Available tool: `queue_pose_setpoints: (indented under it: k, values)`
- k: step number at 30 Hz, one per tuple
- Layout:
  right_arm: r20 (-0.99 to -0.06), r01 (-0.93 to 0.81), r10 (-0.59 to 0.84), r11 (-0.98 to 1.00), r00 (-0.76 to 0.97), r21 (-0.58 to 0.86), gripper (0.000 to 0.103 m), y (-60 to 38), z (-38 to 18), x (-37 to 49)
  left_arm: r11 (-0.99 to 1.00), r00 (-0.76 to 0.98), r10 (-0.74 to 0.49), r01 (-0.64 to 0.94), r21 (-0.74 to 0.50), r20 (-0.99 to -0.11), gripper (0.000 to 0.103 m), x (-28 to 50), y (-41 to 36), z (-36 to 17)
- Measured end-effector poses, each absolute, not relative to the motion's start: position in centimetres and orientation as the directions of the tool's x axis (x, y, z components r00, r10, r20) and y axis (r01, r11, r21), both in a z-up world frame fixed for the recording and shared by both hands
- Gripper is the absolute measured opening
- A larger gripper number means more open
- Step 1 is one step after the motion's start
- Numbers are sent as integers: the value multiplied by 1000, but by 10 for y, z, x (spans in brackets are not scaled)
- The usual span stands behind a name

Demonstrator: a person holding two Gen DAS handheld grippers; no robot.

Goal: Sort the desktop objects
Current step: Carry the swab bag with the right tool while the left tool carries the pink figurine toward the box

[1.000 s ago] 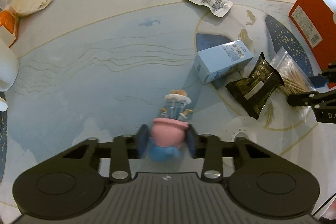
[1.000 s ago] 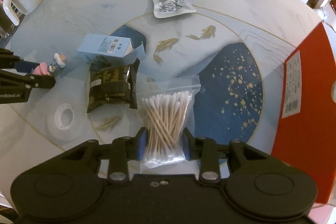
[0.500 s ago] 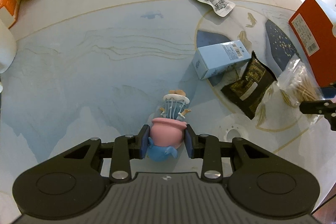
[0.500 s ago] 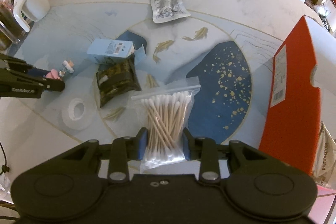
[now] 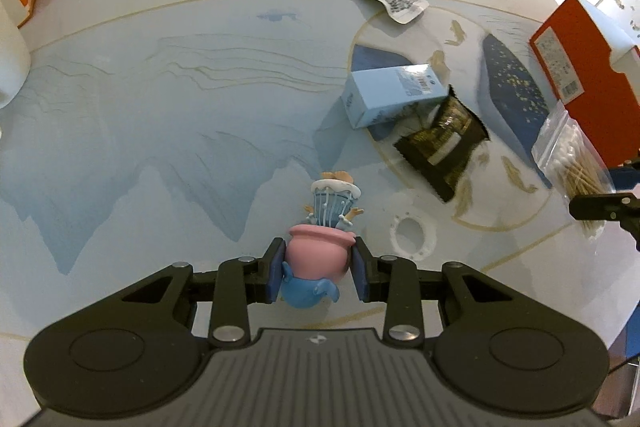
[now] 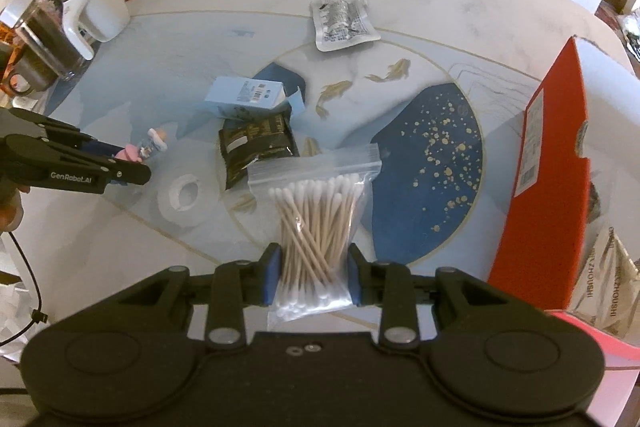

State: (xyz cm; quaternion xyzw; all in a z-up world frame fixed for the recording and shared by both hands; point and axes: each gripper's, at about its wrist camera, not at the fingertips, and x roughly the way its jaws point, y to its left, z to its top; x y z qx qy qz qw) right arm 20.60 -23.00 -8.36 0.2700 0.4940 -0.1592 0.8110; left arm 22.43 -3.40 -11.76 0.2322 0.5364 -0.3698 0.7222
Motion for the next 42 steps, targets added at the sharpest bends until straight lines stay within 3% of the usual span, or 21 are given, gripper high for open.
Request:
queue_pose_setpoints:
  k: [17, 27, 42]
  values:
    - [-849, 552, 6, 758, 528, 348, 32, -251, -50, 167, 570, 171, -312, 821, -40, -935, 33, 197, -45, -81]
    - [-839, 570, -51, 756, 541, 322, 32, -278, -24, 132, 537, 128, -354, 839, -89, -926, 33, 179, -69, -59]
    - [-855, 665, -150, 699, 497, 264, 32, -335, -39, 65, 459, 163, -389, 888, -37, -907, 33, 140, -139, -32]
